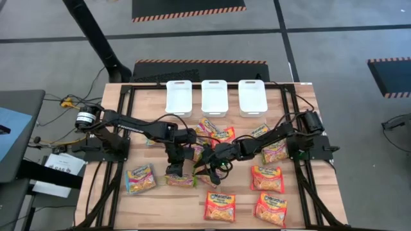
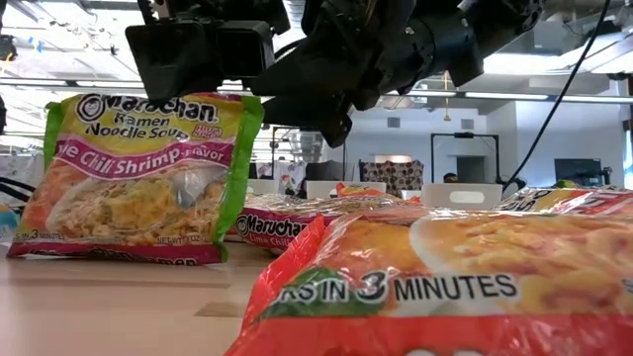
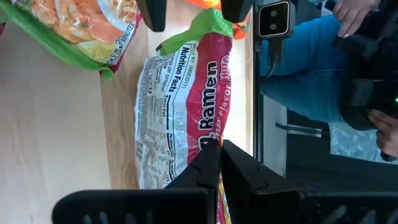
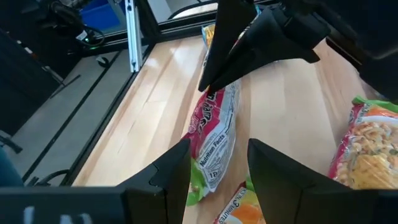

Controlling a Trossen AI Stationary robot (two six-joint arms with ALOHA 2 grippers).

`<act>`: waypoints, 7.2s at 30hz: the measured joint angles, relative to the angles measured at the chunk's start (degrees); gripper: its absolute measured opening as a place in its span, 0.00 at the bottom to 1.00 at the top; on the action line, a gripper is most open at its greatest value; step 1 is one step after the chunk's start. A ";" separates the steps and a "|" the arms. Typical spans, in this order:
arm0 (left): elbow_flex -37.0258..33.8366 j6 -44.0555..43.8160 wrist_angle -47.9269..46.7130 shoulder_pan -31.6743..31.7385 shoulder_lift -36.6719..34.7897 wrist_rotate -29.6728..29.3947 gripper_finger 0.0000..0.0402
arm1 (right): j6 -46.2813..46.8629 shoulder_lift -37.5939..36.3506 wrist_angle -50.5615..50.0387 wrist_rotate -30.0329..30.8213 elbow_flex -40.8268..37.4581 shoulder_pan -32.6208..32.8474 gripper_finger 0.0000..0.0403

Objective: Sort Maruchan noodles
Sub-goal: Put the green noodle pack into the right white bin

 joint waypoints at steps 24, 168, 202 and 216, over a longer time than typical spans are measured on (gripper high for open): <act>0.00 -0.09 0.37 0.00 0.00 -0.89 0.00 | 2.57 2.96 -0.18 8.71 0.42 4.04 0.46; 34.18 17.49 -18.47 28.04 -10.73 -23.61 0.17 | -41.71 -23.00 -58.24 9.19 3.58 -68.26 0.08; 34.18 18.91 -18.56 28.04 -10.73 -23.78 0.17 | -43.06 -28.30 -69.31 13.34 5.25 -68.15 0.06; 34.16 18.86 -18.58 28.04 -10.73 -23.78 0.17 | -40.51 -26.91 -67.95 17.66 5.23 -63.43 0.06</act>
